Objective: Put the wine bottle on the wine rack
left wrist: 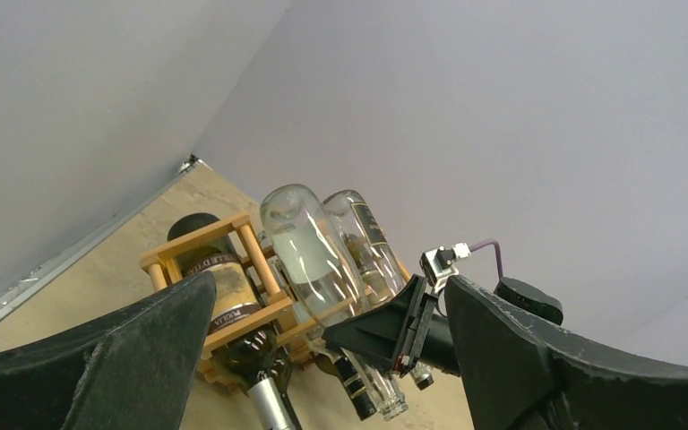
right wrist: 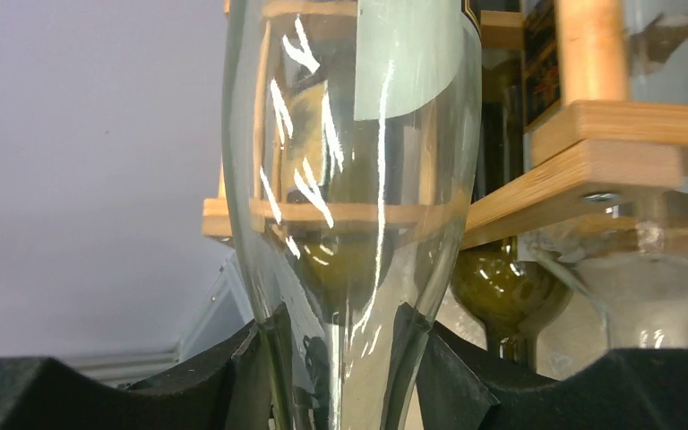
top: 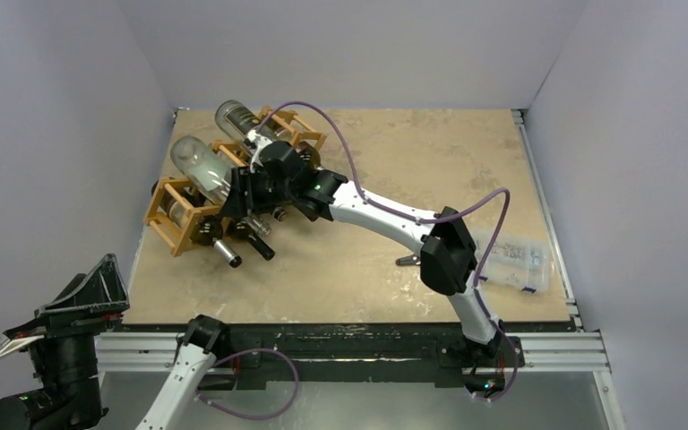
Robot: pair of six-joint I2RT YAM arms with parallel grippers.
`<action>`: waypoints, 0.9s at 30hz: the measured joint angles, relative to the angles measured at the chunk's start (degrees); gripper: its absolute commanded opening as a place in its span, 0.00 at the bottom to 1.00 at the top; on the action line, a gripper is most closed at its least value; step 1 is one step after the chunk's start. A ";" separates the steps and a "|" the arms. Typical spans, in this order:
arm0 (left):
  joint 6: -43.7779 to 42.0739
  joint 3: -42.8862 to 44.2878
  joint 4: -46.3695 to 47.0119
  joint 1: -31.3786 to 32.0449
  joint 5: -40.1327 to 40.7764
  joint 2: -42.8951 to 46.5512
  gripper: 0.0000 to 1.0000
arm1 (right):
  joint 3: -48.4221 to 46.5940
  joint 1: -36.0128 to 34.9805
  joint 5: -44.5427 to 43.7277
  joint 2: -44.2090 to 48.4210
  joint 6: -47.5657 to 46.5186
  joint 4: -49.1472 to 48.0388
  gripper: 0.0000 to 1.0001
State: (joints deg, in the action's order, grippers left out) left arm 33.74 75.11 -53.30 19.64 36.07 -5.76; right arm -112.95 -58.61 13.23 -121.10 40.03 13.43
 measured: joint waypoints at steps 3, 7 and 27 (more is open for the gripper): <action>-0.87 0.02 0.07 0.00 0.26 0.17 1.00 | -1.57 1.01 0.92 -1.36 0.94 0.85 0.00; -2.03 0.02 0.11 0.00 0.37 0.17 1.00 | -3.08 1.53 2.16 -2.40 1.92 0.79 0.00; -2.73 0.00 0.46 0.04 0.39 0.17 1.00 | -0.15 1.53 4.22 -2.71 2.40 -2.97 0.64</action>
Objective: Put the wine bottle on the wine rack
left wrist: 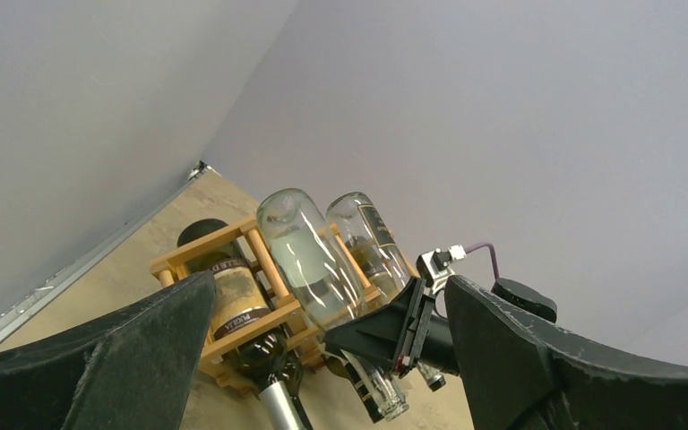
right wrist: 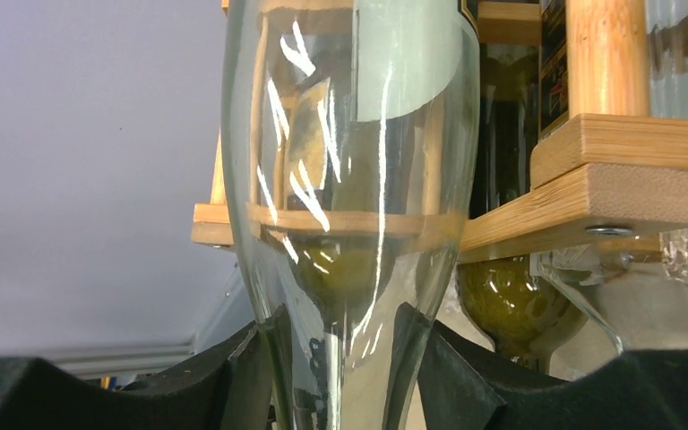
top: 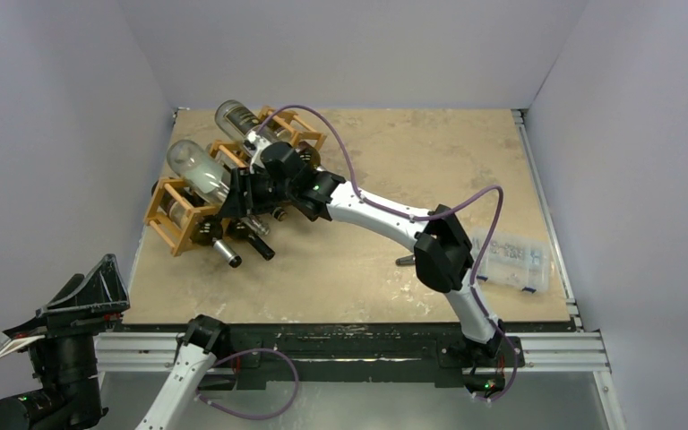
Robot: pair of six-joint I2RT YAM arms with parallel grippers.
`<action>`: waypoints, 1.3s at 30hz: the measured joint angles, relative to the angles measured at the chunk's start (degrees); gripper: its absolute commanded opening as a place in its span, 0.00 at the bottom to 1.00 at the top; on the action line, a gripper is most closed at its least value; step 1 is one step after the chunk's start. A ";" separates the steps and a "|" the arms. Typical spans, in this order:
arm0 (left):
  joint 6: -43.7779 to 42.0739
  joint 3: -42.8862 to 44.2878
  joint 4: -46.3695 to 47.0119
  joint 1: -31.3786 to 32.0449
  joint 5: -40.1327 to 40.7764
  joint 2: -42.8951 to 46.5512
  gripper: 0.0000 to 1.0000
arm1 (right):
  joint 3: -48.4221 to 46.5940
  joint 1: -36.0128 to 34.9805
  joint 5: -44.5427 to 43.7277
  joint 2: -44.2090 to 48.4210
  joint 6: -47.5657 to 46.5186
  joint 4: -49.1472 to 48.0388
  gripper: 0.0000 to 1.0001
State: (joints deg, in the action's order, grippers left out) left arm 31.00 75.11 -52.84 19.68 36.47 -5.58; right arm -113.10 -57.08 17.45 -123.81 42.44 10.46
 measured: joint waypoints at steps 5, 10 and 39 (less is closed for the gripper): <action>0.87 0.00 -0.04 0.00 0.00 0.00 1.00 | 0.22 0.11 -2.01 0.46 -1.77 -1.90 0.81; 1.64 0.00 -0.17 0.00 -0.04 0.00 1.00 | 0.22 0.17 -4.63 2.97 -3.98 -1.36 0.92; -2.21 -1.36 4.98 0.00 0.31 -1.79 1.00 | 23.23 0.26 -40.70 56.52 -25.46 13.79 0.99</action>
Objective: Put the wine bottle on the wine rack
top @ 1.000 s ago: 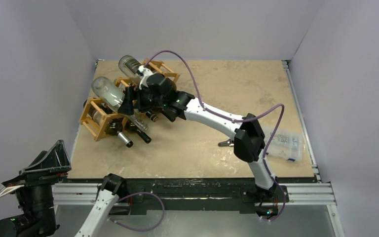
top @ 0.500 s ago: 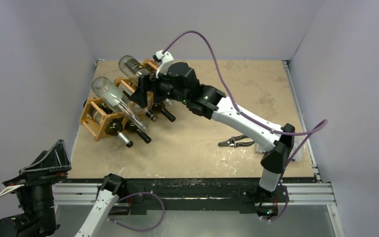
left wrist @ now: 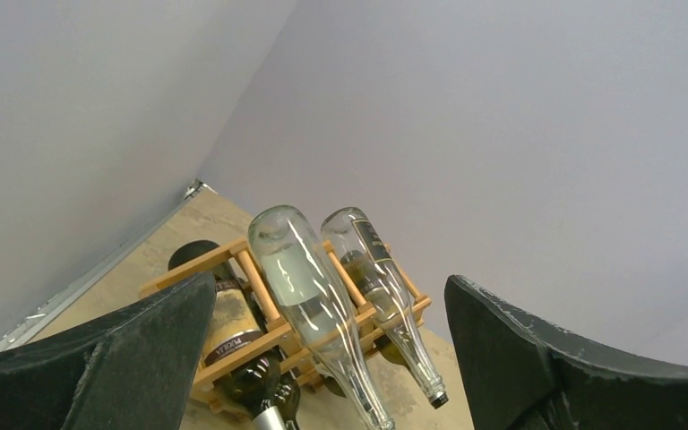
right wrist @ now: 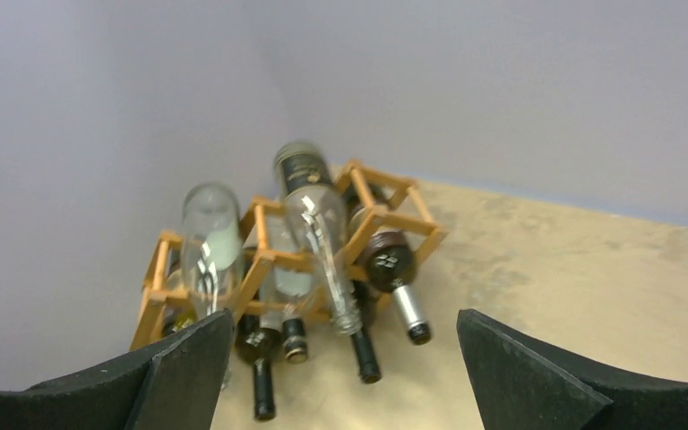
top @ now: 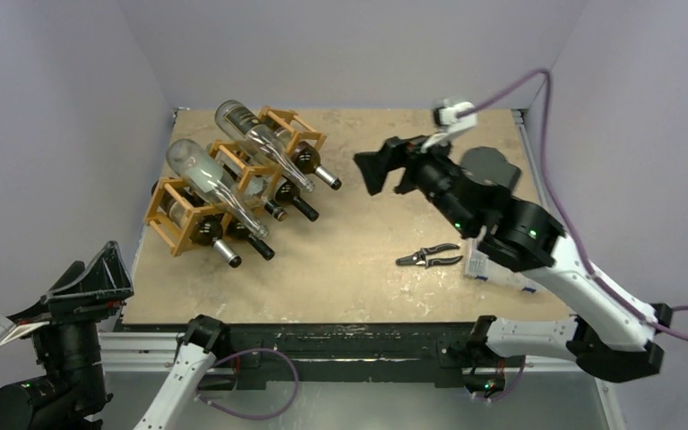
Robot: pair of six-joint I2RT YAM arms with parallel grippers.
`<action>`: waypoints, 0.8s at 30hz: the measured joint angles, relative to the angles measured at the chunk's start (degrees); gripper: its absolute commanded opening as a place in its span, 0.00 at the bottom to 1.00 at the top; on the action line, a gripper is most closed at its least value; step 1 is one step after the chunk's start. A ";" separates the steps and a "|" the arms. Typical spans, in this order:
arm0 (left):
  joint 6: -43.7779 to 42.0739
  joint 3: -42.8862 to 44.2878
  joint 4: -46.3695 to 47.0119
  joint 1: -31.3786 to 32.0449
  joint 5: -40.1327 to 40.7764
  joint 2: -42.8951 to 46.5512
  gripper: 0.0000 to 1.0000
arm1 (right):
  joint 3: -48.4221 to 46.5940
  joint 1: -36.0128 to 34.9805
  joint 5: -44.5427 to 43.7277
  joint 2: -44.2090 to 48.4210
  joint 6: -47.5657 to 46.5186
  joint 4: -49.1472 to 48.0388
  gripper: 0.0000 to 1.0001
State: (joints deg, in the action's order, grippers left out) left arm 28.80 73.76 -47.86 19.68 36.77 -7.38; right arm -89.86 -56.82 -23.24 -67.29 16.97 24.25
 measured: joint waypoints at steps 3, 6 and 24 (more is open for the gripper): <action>-1.75 -1.29 2.16 0.00 -1.55 -0.07 1.00 | 3.02 0.00 -5.79 7.89 -2.14 0.24 0.99; -3.56 -2.34 4.24 0.00 -3.32 -0.20 1.00 | 4.42 0.00 -11.21 14.78 -4.59 0.33 0.99; -5.90 -2.49 8.66 0.02 -5.97 -4.98 1.00 | 5.14 0.22 -25.46 31.76 -8.72 5.18 0.99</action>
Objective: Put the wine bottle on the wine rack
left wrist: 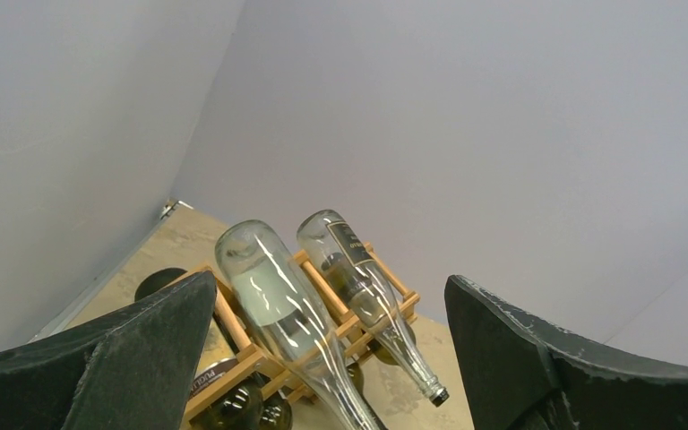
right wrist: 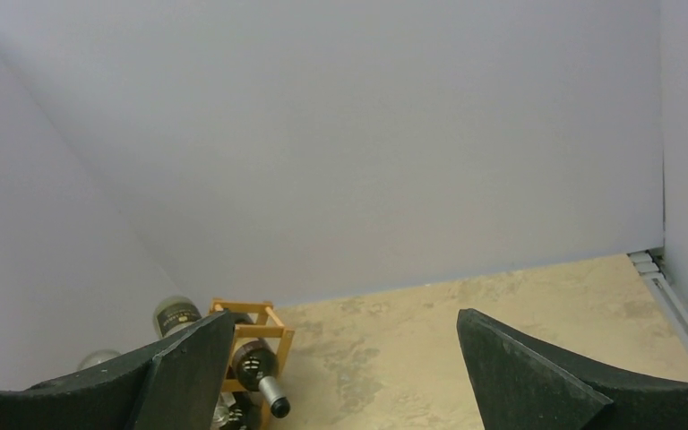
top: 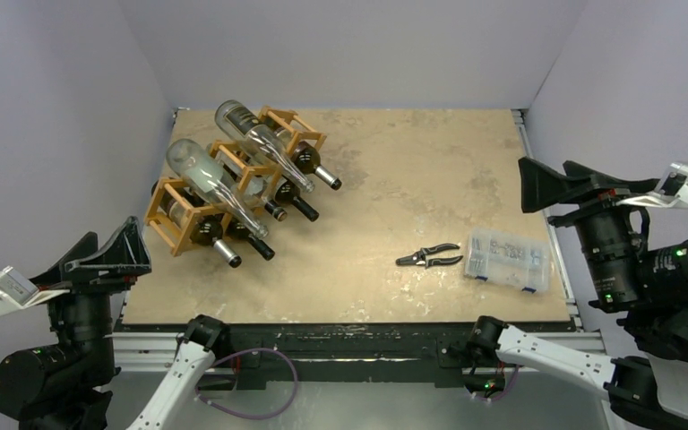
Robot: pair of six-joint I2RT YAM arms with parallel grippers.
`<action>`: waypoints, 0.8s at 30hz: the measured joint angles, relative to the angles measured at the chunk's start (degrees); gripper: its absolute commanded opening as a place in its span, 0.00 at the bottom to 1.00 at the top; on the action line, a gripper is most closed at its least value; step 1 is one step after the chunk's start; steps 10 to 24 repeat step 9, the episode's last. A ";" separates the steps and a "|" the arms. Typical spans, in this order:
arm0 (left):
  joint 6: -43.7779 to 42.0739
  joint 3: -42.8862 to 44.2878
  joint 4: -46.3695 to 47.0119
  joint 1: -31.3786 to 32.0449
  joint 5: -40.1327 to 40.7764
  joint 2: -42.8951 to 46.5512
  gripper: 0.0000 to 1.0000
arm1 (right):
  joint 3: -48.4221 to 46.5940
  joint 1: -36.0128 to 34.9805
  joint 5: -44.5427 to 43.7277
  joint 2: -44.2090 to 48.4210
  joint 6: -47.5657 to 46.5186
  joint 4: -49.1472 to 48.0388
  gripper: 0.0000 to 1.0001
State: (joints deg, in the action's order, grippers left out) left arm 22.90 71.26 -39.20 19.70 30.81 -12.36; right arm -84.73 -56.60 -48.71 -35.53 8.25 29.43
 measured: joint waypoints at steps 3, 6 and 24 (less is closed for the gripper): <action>-0.07 0.02 0.92 -0.02 -0.20 -0.48 1.00 | 0.00 0.00 -0.31 1.18 -0.48 -0.02 0.99; -0.35 0.09 1.62 -0.02 -0.31 -0.70 1.00 | 0.02 0.00 -0.26 2.25 -1.20 -0.37 0.99; -1.16 0.11 2.21 0.00 -0.37 -0.70 1.00 | 2.10 0.02 0.09 3.76 -3.13 -2.99 0.99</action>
